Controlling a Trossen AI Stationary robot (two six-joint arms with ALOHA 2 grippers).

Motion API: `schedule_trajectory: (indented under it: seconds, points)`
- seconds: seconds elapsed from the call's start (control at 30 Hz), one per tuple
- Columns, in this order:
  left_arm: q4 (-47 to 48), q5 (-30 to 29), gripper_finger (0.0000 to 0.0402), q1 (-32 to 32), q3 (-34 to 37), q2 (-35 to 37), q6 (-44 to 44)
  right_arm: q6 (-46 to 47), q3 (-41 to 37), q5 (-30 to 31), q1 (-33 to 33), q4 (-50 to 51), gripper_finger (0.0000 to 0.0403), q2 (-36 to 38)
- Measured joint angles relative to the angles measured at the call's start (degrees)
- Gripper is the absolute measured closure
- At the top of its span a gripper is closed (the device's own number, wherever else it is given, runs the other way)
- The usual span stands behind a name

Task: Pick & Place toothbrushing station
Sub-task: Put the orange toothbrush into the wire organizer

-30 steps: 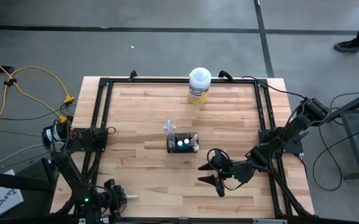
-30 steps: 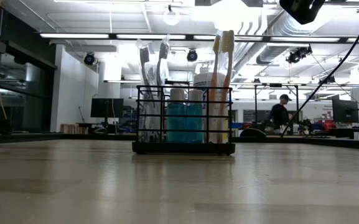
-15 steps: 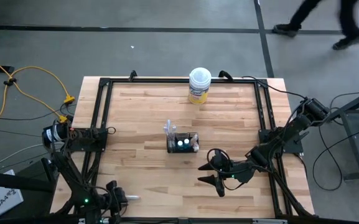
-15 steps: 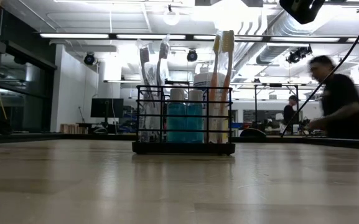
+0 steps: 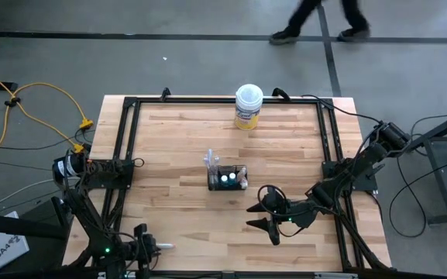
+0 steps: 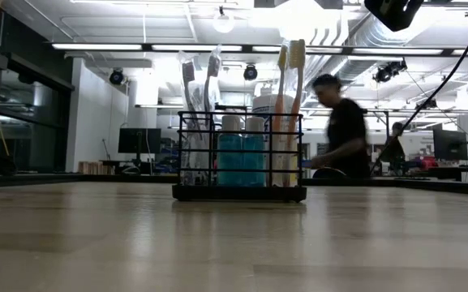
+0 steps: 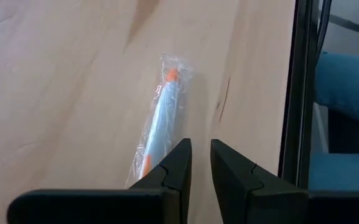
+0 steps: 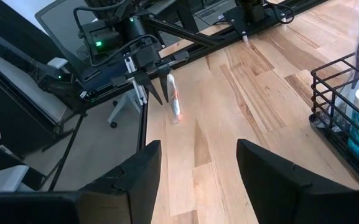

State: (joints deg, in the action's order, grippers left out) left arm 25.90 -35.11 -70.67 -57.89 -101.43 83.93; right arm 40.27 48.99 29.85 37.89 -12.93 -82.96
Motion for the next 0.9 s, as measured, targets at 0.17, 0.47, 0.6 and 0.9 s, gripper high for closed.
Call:
schedule_trajectory:
  seconds: [0.17,0.47,0.6,0.9]
  points:
    - [3.1,1.3,0.0346,0.0,0.0,0.0,-0.2,0.0,0.0,0.0,0.0,0.0,0.0202,0.0]
    - [6.1,4.5,0.0346,0.0,-0.1,0.0,0.4,0.0,0.0,0.0,0.0,0.0,0.0202,0.0]
    - [6.1,5.0,0.0346,0.0,-0.1,0.0,0.3,0.0,0.0,0.0,0.0,0.0,0.0202,0.0]
    - [6.2,5.1,0.0346,0.8,-2.0,0.0,-3.7,0.0,0.0,0.0,0.0,0.0,0.0202,0.0]
